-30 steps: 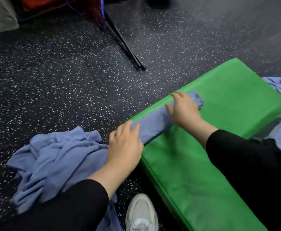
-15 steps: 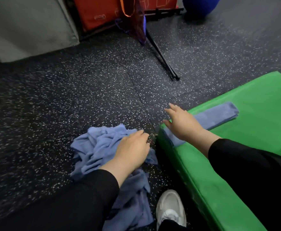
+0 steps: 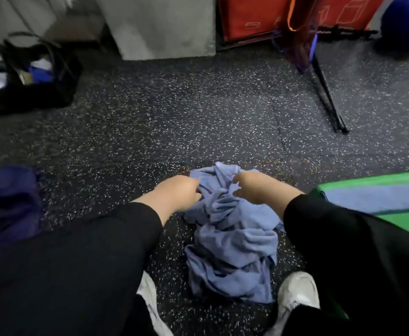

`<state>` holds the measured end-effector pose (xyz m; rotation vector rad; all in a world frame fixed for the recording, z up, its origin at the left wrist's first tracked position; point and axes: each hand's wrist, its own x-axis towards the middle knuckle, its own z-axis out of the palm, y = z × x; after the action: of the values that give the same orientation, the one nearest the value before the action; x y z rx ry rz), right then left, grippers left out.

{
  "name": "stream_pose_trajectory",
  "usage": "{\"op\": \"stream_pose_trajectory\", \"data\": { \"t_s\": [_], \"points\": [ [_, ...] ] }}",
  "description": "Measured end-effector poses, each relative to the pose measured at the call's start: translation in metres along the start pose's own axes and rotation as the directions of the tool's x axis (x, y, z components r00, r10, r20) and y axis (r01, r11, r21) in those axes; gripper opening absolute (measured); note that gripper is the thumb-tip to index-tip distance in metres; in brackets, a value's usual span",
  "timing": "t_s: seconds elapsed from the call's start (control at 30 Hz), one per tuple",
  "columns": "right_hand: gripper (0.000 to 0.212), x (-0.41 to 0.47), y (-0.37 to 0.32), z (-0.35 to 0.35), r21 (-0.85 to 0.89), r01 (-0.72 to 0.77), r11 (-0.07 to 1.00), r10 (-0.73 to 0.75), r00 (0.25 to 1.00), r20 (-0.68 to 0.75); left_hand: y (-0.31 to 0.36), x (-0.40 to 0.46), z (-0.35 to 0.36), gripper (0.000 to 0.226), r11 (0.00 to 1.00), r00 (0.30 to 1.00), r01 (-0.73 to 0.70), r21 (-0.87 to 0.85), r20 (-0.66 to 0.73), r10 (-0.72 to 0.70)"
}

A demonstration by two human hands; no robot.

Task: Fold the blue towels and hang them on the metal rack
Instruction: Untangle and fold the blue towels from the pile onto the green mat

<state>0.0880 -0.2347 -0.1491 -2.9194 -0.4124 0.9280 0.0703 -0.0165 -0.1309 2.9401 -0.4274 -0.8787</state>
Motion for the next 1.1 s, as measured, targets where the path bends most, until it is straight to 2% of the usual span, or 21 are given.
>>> {"op": "stream_pose_trajectory", "data": {
  "t_s": [0.17, 0.3, 0.4, 0.53, 0.63, 0.7, 0.77, 0.83, 0.97, 1.1],
  "points": [
    [0.024, 0.012, 0.002, 0.07, -0.077, -0.041, 0.996, 0.029, 0.988, -0.15, -0.016, -0.002, 0.011, 0.032, 0.999, 0.996, -0.023, -0.03, 0.088, 0.025],
    [0.022, 0.021, 0.007, 0.076, -0.118, -0.077, 0.99, 0.054, 0.981, -0.189, -0.021, 0.004, 0.012, 0.023, 0.998, 0.996, -0.006, -0.067, 0.091, 0.012],
    [0.021, 0.025, 0.013, 0.053, -0.055, -0.066, 0.996, 0.056, 0.983, -0.172, -0.016, 0.006, 0.0, 0.025, 0.991, 1.0, -0.021, -0.132, 0.018, 0.023],
    [0.016, 0.006, 0.005, -0.006, -0.06, -0.013, 0.998, -0.007, 0.945, -0.327, 0.003, -0.004, -0.021, 0.032, 0.936, 0.985, -0.089, -0.342, -0.168, 0.032],
    [0.014, -0.015, -0.004, -0.048, 0.081, -0.017, 0.997, 0.049, 0.913, -0.405, 0.025, -0.022, -0.044, 0.039, 0.884, 0.971, -0.138, -0.447, -0.235, 0.033],
    [0.015, -0.032, -0.007, -0.064, 0.099, -0.017, 0.995, 0.053, 0.924, -0.379, 0.038, -0.041, -0.058, 0.039, 0.866, 0.963, -0.165, -0.472, -0.267, 0.038],
    [0.014, -0.048, -0.006, -0.063, -0.002, -0.014, 1.0, 0.013, 0.952, -0.305, 0.047, -0.059, -0.064, 0.037, 0.859, 0.952, -0.181, -0.479, -0.304, 0.031],
    [0.026, -0.058, -0.001, -0.045, -0.06, -0.023, 0.998, 0.009, 0.975, -0.222, 0.049, -0.073, -0.062, 0.034, 0.862, 0.953, -0.175, -0.475, -0.302, 0.026],
    [0.046, -0.058, 0.006, 0.006, -0.107, -0.037, 0.994, 0.024, 0.992, -0.125, 0.049, -0.084, -0.042, 0.032, 0.932, 0.98, -0.12, -0.343, -0.189, 0.057],
    [0.045, -0.038, 0.009, 0.043, -0.14, 0.044, 0.989, -0.057, 0.994, -0.091, 0.049, -0.077, -0.031, 0.032, 0.968, 0.992, -0.062, -0.244, -0.12, 0.034]
  ]
}}
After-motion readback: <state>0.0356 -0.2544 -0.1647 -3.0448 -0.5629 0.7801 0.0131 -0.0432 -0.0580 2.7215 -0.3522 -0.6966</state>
